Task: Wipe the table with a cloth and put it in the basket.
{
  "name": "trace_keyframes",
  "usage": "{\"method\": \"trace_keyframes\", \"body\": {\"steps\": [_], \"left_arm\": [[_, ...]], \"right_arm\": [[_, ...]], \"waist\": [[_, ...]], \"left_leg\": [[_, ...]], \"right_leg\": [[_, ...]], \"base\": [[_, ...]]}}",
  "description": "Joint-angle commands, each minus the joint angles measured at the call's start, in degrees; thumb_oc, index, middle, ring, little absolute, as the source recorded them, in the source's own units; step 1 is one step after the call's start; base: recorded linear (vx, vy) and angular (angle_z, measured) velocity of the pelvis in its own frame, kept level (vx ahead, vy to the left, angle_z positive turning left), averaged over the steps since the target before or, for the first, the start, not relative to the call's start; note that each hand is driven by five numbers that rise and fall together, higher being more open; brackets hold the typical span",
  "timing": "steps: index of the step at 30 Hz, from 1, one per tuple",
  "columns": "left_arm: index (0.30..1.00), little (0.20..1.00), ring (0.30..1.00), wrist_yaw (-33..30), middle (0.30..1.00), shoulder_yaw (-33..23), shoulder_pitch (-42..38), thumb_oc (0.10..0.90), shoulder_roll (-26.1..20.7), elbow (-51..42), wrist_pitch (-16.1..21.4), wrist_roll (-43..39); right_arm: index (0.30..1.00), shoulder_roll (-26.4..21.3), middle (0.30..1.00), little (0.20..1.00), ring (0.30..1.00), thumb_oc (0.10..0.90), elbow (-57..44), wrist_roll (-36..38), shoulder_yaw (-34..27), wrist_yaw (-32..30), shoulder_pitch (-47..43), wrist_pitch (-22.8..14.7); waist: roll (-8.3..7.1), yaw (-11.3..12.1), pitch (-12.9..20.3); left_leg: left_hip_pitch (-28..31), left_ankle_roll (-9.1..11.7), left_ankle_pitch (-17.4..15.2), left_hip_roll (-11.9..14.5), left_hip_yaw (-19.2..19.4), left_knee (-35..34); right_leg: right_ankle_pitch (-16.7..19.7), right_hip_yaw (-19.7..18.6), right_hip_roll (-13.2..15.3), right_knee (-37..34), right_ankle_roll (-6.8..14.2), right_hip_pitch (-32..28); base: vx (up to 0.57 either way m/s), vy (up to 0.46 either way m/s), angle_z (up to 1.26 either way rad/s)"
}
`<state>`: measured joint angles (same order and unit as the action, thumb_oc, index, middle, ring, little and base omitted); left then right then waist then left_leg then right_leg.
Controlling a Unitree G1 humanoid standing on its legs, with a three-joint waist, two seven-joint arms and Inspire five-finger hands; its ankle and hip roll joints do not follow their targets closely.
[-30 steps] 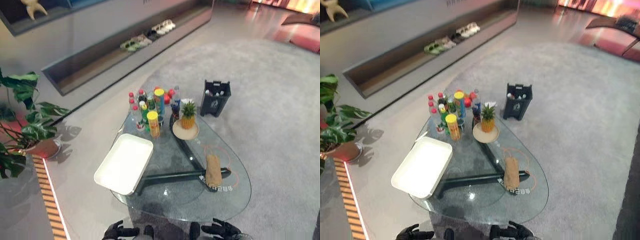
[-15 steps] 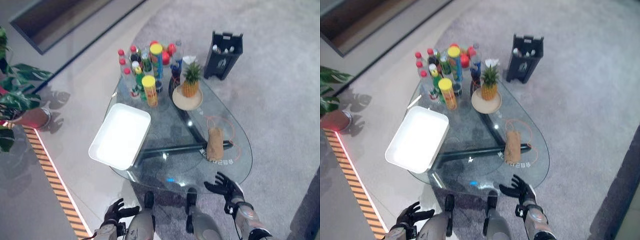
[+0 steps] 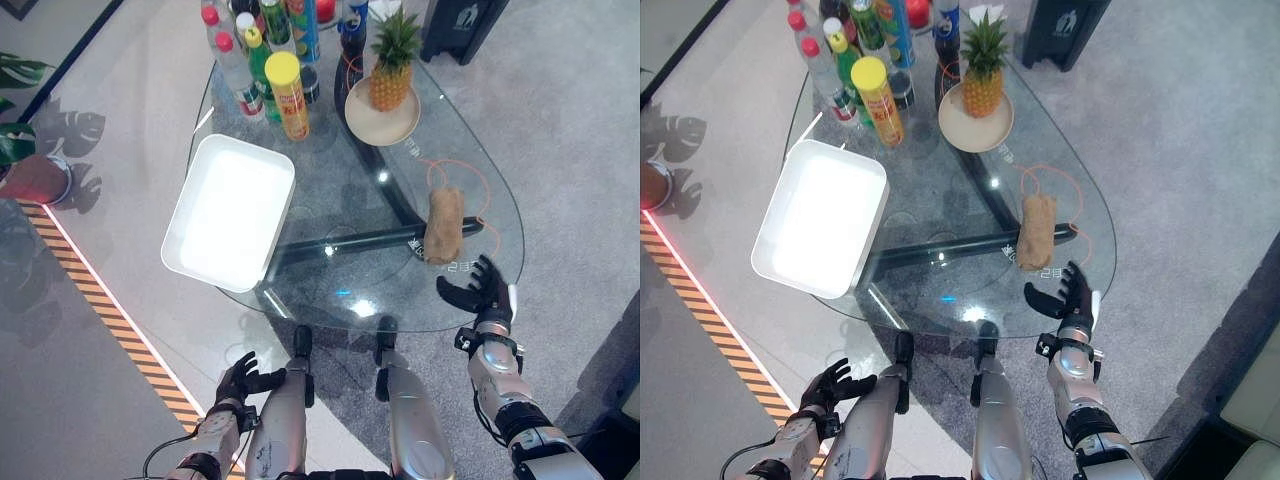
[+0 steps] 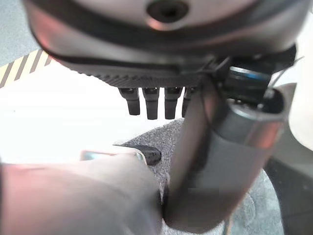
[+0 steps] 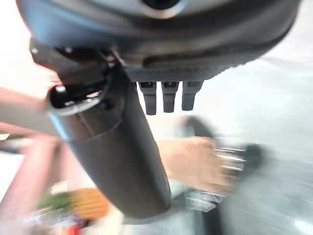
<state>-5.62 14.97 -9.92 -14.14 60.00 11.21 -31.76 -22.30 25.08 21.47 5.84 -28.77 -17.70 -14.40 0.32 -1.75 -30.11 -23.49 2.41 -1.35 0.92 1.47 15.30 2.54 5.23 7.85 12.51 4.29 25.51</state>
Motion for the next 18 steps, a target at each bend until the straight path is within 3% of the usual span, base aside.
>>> {"method": "trace_keyframes", "body": {"steps": [1, 6, 13, 18], "left_arm": [[0.900, 0.900, 0.900, -2.8, 0.900, 0.1, 5.2, 0.800, 1.2, -3.9, -0.1, -1.1], [0.900, 0.900, 0.900, -4.9, 0.900, 1.2, 4.5, 0.800, 2.1, -4.9, 0.6, -2.0], [0.900, 0.900, 0.900, -5.5, 0.900, 2.9, 3.8, 0.800, 3.5, -7.0, -0.6, -5.1], [0.900, 0.900, 0.900, -6.0, 0.900, 3.8, 3.5, 0.800, 3.4, -8.5, -1.0, -7.2]], "right_arm": [[0.900, -0.5, 0.900, 0.900, 0.900, 0.800, -6.0, 1.3, -1.4, -6.2, 3.7, 0.1], [0.900, 1.9, 0.900, 0.900, 0.900, 0.800, -16.4, -3.8, 0.5, -13.1, 4.4, -3.1], [0.900, 2.6, 0.900, 0.900, 0.900, 0.800, -26.7, -6.6, 3.8, -17.4, 2.2, 1.8], [0.900, 3.1, 0.900, 0.900, 0.900, 0.800, -30.1, -7.3, 6.4, -18.8, 1.0, 2.6]], "waist": [[-0.89, -1.0, 0.3], [-0.73, -1.7, 0.3], [0.05, -2.3, 0.3], [0.67, -2.4, 0.3]], "left_leg": [[-4.9, -2.5, -1.3, -3.5, 3.3, 4.7], [-8.6, -3.1, -1.6, -3.6, 4.1, 6.1], [-12.5, -3.1, -0.9, -3.7, 4.7, 6.5], [-15.2, -2.9, -0.6, -3.9, 4.6, 7.0]], "right_leg": [[-0.8, -0.9, -3.0, 3.0, -1.2, 2.5], [-0.7, -1.3, -3.1, 4.0, -1.3, 6.3], [0.0, -1.7, -3.3, 4.1, -1.8, 10.1], [0.4, -1.8, -3.3, 4.6, -1.8, 13.0]], "base": [[-0.02, 0.079, -0.08], [0.00, 0.030, -0.05], [0.00, 0.033, -0.07], [0.00, 0.000, 0.00]]}}
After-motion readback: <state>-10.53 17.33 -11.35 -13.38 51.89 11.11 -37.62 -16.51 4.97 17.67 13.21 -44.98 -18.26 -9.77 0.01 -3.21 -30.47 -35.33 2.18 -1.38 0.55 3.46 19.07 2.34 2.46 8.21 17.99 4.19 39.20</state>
